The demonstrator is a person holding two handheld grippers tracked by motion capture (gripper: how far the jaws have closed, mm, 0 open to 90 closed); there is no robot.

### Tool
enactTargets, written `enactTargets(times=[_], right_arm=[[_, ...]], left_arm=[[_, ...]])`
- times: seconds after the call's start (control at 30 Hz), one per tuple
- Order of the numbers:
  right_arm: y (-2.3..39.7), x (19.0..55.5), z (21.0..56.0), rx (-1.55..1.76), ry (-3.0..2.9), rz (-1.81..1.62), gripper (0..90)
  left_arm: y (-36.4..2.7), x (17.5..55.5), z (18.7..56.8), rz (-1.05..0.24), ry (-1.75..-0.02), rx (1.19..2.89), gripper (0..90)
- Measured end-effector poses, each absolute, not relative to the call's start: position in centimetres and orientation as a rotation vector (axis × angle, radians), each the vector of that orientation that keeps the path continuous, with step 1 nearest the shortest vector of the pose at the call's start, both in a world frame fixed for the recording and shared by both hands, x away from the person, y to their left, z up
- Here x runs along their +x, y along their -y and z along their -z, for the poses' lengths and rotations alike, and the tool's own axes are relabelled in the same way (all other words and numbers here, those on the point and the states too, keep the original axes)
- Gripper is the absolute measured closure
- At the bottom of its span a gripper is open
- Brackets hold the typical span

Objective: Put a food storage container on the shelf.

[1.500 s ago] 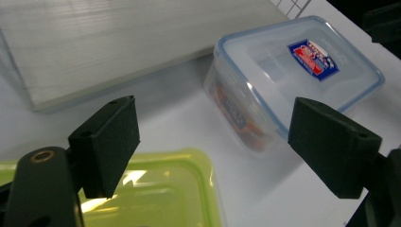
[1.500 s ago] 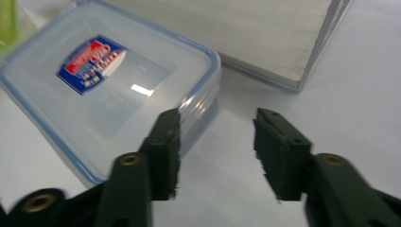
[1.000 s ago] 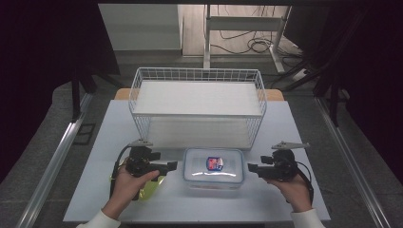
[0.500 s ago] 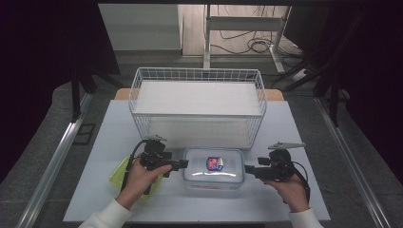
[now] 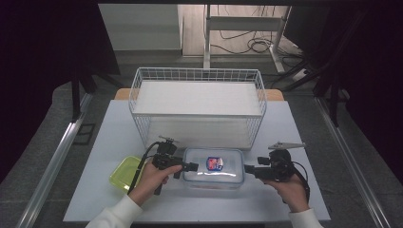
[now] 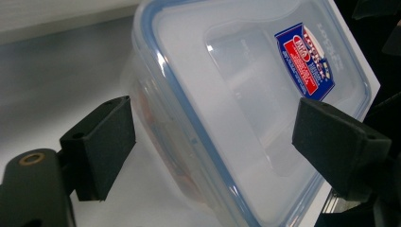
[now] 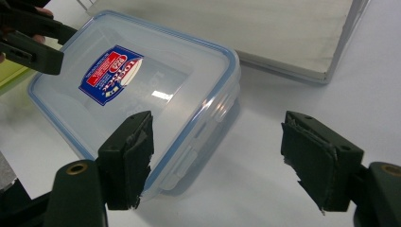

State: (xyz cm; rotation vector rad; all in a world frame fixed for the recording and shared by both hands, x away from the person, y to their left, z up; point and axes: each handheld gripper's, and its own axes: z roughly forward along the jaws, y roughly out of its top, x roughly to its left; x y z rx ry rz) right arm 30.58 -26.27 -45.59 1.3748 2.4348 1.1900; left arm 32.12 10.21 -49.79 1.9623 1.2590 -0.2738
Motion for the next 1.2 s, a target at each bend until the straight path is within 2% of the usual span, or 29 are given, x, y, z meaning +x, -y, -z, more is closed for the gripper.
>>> enactTargets(times=[0.27,0.37,0.8,1.2], right_arm=[[26.2,30.7,45.8,1.380,-2.439,-1.209,25.6],[26.1,30.8,45.9,1.386,-2.451,-1.220,25.5],[25.3,31.7,47.3,1.476,-2.503,-1.280,25.0],[24.1,32.6,48.6,1.549,-2.560,-1.328,24.8]], left_arm=[[-10.0,32.4,50.9,0.392,-1.243,1.923,11.4],[-9.9,32.3,50.8,0.389,-1.244,1.924,10.9],[-10.2,31.8,50.2,0.300,-1.236,1.925,18.8],[-10.3,31.7,50.3,0.303,-1.245,1.888,21.6]])
